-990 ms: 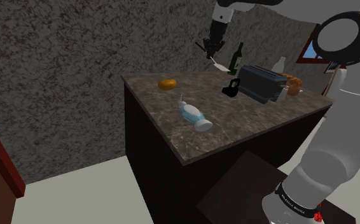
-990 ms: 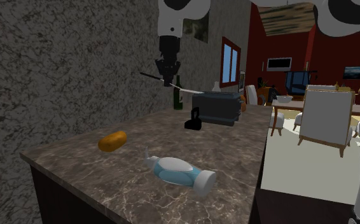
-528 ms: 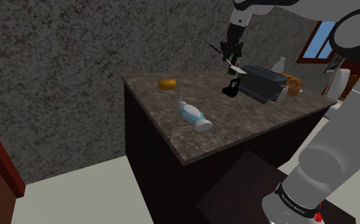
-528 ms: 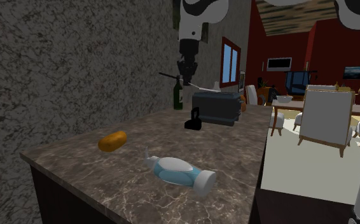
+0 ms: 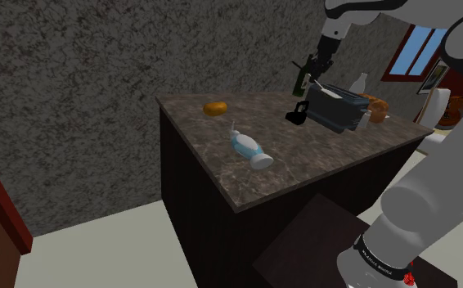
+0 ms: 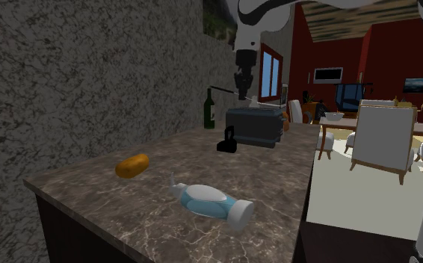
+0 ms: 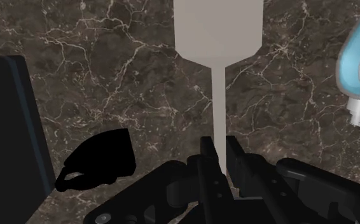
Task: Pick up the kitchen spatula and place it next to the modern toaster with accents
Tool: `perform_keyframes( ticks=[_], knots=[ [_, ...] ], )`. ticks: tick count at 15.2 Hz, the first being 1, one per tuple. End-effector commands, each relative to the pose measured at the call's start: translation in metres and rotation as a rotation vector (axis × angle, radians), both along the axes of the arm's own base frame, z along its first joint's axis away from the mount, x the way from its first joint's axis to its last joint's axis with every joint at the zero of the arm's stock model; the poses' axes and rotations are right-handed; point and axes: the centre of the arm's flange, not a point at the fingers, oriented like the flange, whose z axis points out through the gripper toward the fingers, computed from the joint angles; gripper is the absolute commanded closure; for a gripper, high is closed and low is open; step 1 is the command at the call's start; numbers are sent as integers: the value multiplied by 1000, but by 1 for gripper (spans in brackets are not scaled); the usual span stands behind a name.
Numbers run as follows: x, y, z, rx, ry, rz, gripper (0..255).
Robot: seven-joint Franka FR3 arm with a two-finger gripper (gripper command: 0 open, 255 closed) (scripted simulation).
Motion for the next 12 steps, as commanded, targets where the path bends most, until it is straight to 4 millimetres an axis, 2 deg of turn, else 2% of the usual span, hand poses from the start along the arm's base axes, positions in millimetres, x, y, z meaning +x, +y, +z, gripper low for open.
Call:
perform_keyframes(
  ticks=[1,12],
  knots=[
    [-17,-21,0,0,0,1,255],
    [-110,-132,0,0,0,1,255]
  ],
)
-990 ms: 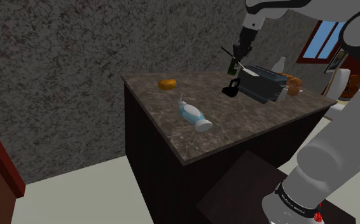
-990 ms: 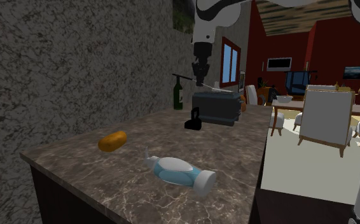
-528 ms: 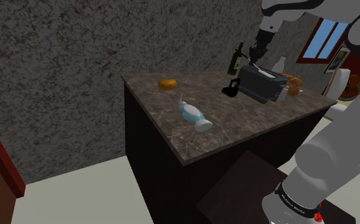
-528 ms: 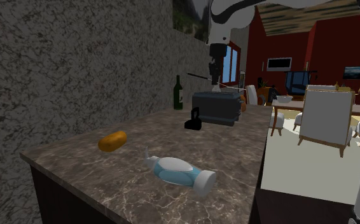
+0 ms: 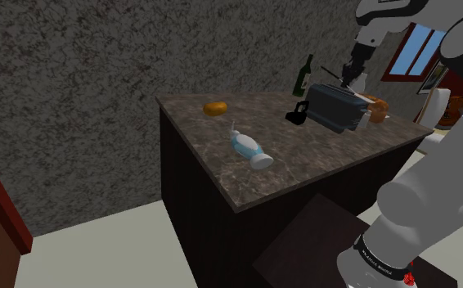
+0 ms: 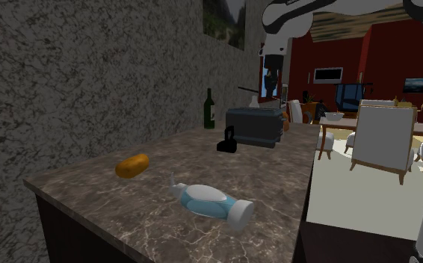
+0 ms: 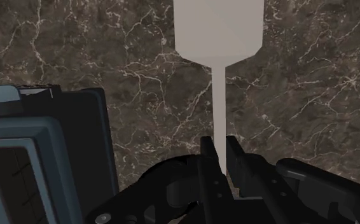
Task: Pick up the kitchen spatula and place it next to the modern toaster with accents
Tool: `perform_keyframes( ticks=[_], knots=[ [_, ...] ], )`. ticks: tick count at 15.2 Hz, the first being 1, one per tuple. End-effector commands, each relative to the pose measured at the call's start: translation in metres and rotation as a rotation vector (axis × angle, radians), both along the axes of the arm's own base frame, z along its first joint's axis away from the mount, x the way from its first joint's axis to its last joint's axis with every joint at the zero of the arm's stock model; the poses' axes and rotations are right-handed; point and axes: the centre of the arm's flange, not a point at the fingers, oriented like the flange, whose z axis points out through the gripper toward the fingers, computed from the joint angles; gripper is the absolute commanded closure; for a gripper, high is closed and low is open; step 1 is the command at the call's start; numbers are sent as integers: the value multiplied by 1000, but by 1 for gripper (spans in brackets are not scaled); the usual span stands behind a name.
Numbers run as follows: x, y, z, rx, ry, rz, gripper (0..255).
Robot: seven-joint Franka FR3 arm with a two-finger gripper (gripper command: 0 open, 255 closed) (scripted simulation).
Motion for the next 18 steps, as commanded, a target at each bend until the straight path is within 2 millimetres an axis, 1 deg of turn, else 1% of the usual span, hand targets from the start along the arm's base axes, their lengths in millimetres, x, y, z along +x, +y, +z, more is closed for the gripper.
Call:
perform_keyframes(
  ticks=[1,13,18],
  knots=[
    [-19,-22,2,0,0,1,255],
    [-121,-144,2,0,0,1,255],
    [-121,-144,-25,0,0,1,255]
  ],
)
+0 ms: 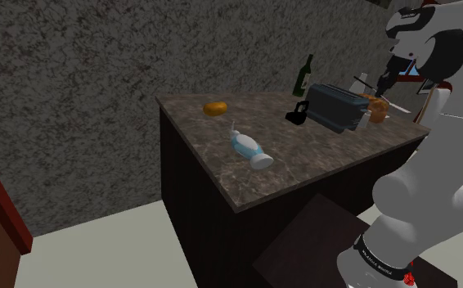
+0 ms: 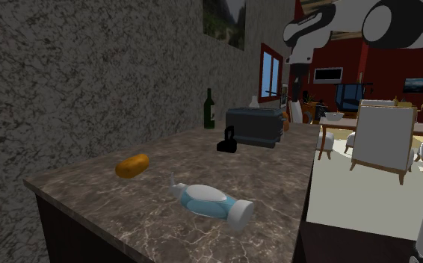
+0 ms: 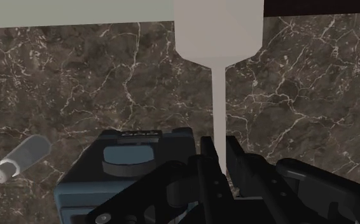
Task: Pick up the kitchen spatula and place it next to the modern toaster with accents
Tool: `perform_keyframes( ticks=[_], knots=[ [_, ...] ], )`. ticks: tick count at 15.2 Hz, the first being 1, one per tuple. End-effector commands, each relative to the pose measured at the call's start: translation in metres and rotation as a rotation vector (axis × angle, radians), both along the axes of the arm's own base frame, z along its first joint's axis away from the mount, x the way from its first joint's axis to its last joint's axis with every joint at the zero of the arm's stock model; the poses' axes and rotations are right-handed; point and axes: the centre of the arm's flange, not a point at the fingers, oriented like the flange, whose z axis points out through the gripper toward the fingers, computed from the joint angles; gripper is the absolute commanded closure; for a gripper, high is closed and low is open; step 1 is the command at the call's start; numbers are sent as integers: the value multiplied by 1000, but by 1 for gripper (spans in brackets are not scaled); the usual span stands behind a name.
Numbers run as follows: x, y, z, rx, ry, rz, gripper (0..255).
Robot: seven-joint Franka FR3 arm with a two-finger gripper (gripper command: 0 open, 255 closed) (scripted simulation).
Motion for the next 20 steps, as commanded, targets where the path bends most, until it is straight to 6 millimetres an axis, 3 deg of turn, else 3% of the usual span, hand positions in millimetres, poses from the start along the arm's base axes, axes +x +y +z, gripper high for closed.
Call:
perform_keyframes(
  ticks=[1,20],
  knots=[
    [0,1,-10,0,0,0,255],
    [0,1,-111,0,0,0,255]
  ],
)
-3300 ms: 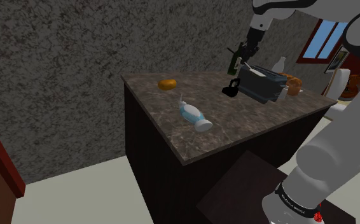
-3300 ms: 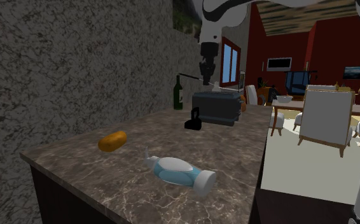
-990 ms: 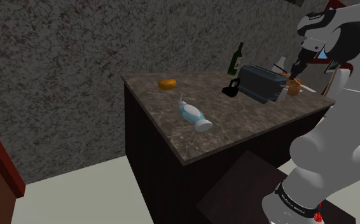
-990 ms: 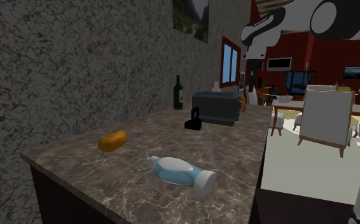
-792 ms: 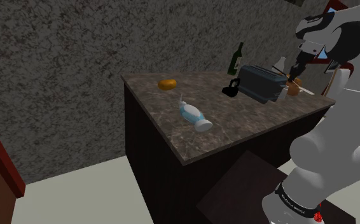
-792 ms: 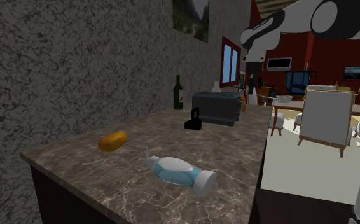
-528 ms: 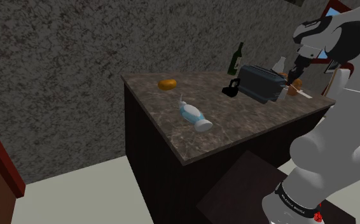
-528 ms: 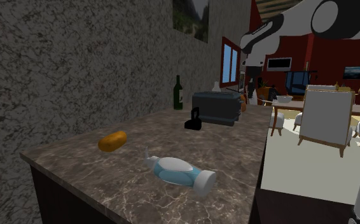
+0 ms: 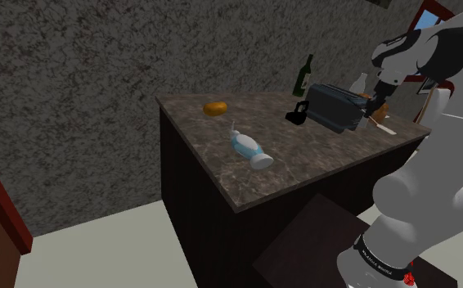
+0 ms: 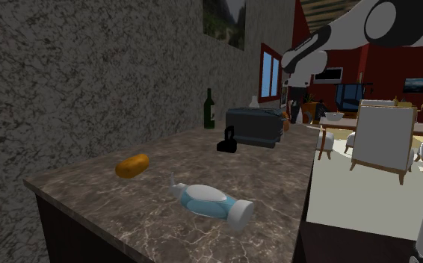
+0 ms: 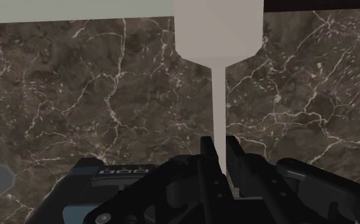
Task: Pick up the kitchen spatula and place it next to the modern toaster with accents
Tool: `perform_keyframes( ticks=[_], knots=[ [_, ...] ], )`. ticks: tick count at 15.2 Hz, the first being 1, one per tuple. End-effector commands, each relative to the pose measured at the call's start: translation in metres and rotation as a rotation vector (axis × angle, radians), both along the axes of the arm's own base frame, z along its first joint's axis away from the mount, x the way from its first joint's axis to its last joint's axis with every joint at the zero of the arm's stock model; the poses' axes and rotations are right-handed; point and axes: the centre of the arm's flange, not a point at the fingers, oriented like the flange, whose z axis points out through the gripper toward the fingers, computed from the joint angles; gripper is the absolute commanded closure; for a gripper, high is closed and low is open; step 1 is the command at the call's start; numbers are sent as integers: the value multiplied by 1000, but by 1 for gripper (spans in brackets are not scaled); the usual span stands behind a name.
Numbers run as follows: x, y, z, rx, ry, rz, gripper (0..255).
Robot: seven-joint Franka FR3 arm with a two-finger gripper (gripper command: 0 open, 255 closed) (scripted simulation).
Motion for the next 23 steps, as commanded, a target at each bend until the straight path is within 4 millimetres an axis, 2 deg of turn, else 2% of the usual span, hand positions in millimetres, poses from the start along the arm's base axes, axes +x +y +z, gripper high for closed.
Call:
perform_keyframes(
  ticks=[1,23],
  knots=[
    [1,0,-11,-1,0,0,255],
    [1,0,-127,-1,0,0,255]
  ],
)
